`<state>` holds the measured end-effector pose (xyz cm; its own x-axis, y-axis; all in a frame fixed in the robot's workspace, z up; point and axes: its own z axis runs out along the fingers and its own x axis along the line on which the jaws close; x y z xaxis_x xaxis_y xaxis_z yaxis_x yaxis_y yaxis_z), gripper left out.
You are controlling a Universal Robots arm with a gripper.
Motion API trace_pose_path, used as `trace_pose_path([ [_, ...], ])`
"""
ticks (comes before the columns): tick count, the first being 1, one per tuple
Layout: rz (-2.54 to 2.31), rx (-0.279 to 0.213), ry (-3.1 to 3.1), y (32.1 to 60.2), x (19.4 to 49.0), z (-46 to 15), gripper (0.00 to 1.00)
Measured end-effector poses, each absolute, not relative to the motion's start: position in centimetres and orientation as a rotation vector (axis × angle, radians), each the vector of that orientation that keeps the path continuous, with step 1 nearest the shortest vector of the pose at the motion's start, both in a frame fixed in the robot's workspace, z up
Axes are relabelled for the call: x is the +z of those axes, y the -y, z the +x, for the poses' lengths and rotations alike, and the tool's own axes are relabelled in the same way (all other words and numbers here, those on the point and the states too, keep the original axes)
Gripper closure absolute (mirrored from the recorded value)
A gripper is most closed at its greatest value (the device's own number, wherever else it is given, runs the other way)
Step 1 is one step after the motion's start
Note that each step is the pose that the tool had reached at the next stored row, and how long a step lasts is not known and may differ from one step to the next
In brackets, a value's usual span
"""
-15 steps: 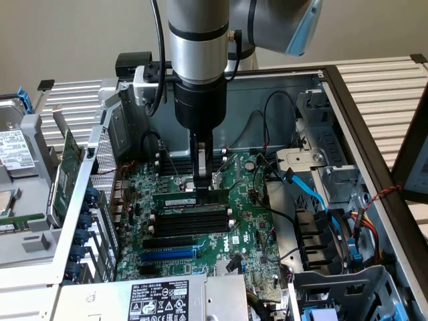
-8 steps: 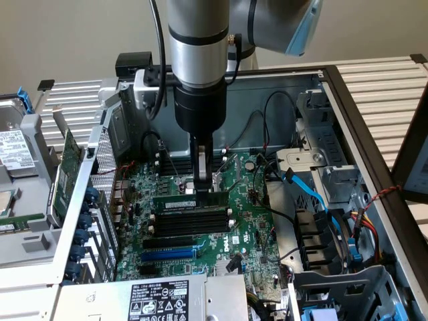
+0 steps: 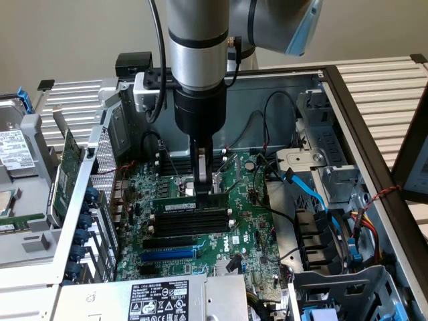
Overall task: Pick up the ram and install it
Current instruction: 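Insert the ram into the slot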
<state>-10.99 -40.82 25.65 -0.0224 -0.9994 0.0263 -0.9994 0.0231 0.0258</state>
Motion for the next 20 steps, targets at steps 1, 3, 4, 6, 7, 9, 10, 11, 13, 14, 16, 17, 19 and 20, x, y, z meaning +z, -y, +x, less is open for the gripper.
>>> trace_pose_path([
  [1, 2.17, 0.0, 2.22, 40.84, 25.61, -11.0, 0.88],
  [3, 2.17, 0.0, 2.22, 40.89, 25.54, -11.03, 0.88],
  [4, 2.17, 0.0, 2.22, 40.9, 25.51, -11.04, 0.88],
  [6, 2.17, 0.0, 2.22, 40.94, 25.45, -11.06, 0.88],
  [7, 2.17, 0.0, 2.22, 40.95, 25.42, -11.07, 0.88],
  [9, 2.17, 0.0, 2.22, 40.99, 25.37, -11.1, 0.88],
  [10, 2.17, 0.0, 2.22, 41.03, 25.35, -11.11, 0.88],
  [11, 2.17, 0.0, 2.22, 41.06, 25.33, -11.11, 0.88],
  [13, 2.17, 0.0, 2.22, 41.16, 25.27, -11.11, 0.88],
  [14, 2.17, 0.0, 2.22, 41.24, 25.25, -11.11, 0.88],
  [16, 2.17, 0.0, 2.22, 41.32, 25.14, -11.12, 0.88],
  [17, 2.17, 0.0, 2.22, 41.33, 25.07, -11.12, 0.88],
  [19, 2.17, 0.0, 2.22, 41.33, 24.91, -11.11, 0.88],
  [20, 2.17, 0.0, 2.22, 41.33, 24.82, -11.11, 0.88],
])
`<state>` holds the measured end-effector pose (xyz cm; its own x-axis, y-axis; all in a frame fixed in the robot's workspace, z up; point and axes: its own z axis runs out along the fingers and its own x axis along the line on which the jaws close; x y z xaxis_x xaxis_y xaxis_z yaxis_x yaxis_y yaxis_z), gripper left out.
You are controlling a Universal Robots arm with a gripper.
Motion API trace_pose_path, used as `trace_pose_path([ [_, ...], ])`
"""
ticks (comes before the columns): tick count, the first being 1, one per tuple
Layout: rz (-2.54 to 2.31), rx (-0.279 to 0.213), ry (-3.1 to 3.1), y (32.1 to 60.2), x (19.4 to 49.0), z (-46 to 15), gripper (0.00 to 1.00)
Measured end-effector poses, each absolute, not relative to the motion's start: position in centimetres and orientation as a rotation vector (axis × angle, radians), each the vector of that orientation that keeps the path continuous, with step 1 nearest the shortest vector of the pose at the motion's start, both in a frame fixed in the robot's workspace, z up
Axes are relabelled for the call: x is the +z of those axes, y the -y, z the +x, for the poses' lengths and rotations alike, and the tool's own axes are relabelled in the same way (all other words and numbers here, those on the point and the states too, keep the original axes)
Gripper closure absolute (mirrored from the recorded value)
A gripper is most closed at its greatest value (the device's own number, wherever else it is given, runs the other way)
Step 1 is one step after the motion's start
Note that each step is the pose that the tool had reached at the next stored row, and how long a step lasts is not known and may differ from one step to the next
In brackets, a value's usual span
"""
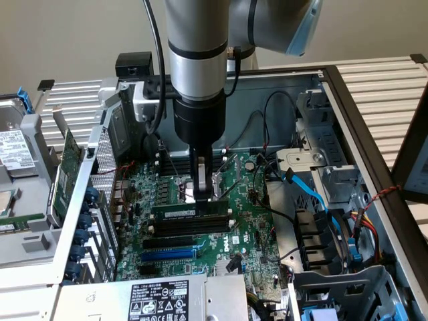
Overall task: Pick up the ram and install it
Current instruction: 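Insert the ram into the slot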
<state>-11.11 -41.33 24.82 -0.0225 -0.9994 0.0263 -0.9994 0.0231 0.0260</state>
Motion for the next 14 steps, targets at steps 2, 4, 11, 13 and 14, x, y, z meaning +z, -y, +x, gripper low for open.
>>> trace_pose_path([
  [2, 2.17, 0.0, 2.22, 41.33, 24.66, -11.11, 0.88],
  [4, 2.17, 0.0, 2.22, 41.33, 24.56, -11.11, 0.88],
  [11, 2.17, 0.0, 2.22, 41.16, 24.23, -11.11, 0.88],
  [13, 2.17, 0.0, 2.22, 41.15, 24.14, -11.11, 0.88],
  [14, 2.17, 0.0, 2.22, 41.16, 24.14, -11.11, 0.88],
])
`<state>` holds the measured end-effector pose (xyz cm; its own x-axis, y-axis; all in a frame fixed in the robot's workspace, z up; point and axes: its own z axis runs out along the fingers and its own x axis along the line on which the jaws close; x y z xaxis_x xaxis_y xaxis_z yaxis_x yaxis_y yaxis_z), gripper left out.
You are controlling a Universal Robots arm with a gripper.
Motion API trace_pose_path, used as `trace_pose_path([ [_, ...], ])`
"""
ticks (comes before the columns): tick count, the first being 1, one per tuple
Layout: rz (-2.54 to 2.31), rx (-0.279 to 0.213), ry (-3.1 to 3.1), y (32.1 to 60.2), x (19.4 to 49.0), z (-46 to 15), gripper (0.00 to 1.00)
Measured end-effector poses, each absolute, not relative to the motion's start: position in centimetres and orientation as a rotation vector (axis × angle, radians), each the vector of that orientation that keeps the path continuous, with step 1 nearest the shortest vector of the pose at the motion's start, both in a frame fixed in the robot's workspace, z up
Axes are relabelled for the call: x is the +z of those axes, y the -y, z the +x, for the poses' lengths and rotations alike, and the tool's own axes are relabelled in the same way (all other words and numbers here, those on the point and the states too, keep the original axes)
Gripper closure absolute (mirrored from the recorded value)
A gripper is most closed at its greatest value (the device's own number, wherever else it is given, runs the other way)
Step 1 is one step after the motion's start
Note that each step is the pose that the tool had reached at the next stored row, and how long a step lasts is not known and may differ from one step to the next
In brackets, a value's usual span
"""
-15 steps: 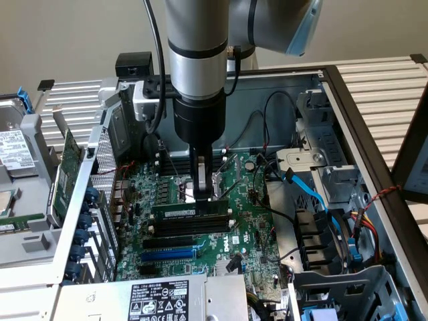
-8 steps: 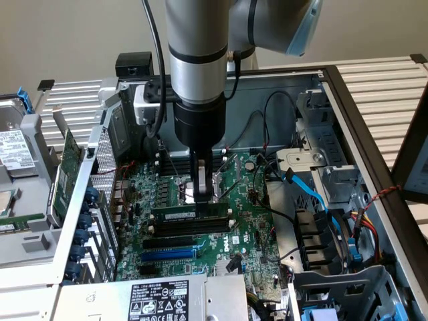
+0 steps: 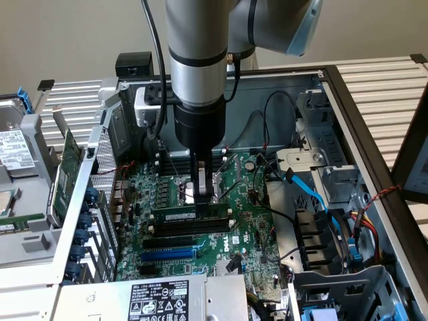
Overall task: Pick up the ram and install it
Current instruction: 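Insert the ram into the slot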
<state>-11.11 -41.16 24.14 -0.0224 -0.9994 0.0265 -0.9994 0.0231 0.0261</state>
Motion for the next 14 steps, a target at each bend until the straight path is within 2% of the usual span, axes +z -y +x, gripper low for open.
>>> trace_pose_path([
  [14, 2.156, -0.001, 2.233, 41.3, 23.99, -11.11, 0.88],
])
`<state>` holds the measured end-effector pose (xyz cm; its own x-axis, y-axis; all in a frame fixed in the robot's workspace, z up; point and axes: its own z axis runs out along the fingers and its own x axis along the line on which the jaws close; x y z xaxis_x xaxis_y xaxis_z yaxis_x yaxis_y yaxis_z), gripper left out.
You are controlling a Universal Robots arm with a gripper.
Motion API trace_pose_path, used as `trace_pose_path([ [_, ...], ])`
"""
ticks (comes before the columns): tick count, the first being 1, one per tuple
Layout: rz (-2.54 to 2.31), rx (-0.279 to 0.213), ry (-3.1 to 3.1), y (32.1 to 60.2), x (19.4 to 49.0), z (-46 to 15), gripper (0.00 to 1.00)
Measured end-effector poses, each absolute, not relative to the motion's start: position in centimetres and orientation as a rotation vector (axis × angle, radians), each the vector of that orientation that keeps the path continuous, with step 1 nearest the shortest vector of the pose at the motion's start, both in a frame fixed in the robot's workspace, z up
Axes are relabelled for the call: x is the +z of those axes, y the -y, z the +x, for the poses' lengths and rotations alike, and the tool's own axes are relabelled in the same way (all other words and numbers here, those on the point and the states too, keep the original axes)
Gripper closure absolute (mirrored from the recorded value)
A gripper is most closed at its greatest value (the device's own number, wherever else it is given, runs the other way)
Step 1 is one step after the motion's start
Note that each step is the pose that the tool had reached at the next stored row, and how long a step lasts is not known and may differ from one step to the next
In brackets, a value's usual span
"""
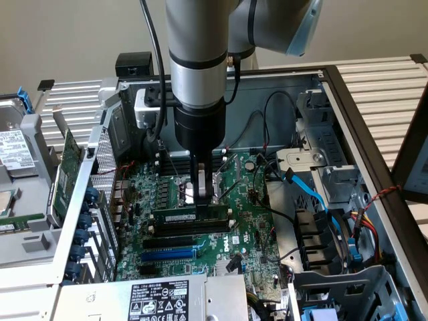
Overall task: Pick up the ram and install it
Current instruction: 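Insert the ram into the slot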
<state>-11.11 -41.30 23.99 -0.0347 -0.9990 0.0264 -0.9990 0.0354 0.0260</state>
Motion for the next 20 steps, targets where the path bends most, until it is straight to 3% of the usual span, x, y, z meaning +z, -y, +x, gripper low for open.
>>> trace_pose_path([
  [20, 2.156, 0.001, 2.235, 41.35, 23.62, -11.12, 0.88],
])
